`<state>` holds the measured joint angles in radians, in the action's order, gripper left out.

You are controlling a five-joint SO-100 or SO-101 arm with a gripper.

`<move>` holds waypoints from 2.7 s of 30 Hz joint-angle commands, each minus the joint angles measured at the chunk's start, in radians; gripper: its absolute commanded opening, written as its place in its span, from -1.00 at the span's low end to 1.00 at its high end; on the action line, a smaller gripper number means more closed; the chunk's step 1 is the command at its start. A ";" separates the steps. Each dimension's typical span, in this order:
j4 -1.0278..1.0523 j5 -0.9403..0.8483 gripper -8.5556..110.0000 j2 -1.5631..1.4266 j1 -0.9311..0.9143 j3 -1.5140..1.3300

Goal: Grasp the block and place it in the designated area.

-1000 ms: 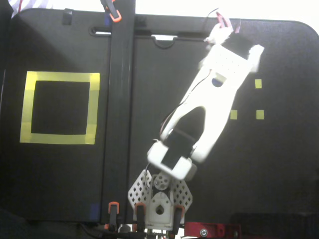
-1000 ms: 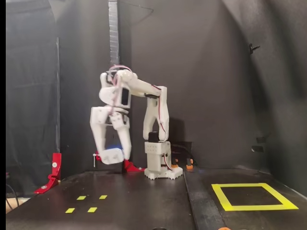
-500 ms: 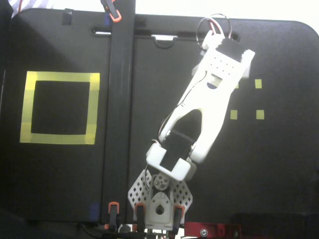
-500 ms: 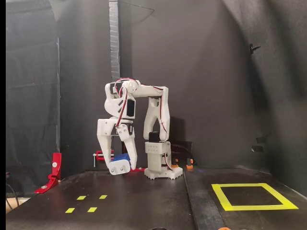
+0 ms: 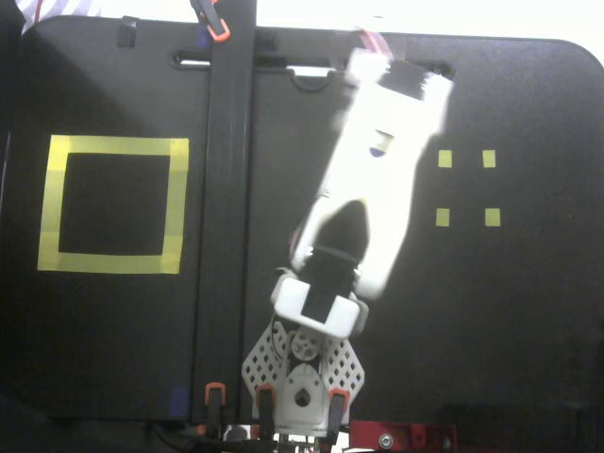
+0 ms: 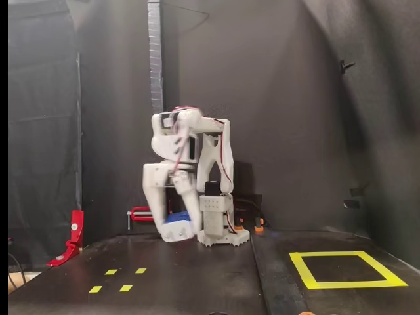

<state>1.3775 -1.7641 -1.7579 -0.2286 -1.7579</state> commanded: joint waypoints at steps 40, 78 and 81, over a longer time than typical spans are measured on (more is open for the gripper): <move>0.087 0.848 -0.52 0.130 1.009 0.166; -0.031 1.015 -0.52 0.594 1.074 0.330; -0.032 1.015 -0.52 0.624 1.081 0.334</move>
<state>1.3530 -0.7532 -1.1397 0.8452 -1.4573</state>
